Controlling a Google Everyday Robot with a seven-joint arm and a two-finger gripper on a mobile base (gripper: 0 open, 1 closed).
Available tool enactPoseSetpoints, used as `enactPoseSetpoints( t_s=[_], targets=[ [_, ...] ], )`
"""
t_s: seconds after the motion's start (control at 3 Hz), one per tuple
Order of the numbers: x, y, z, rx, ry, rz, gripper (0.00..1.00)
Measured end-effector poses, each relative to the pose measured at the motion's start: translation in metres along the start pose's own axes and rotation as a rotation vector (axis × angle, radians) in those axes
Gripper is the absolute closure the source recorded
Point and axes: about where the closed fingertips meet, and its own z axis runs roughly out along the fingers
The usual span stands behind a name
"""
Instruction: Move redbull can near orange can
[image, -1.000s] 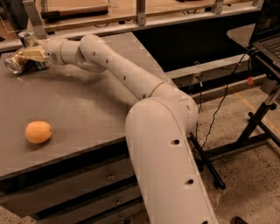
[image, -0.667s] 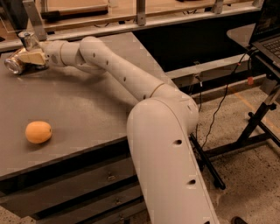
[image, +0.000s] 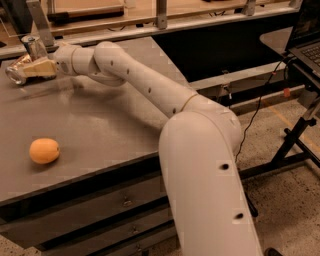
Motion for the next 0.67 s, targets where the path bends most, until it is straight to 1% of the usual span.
enactPoseSetpoints(
  t_s=[0.33,0.67],
  targets=[
    [-0.034,0.0,-0.049,0.117,-0.012,-0.034,0.0],
    [-0.059,0.002,-0.102,0.267,0.007,-0.069,0.0]
  ],
)
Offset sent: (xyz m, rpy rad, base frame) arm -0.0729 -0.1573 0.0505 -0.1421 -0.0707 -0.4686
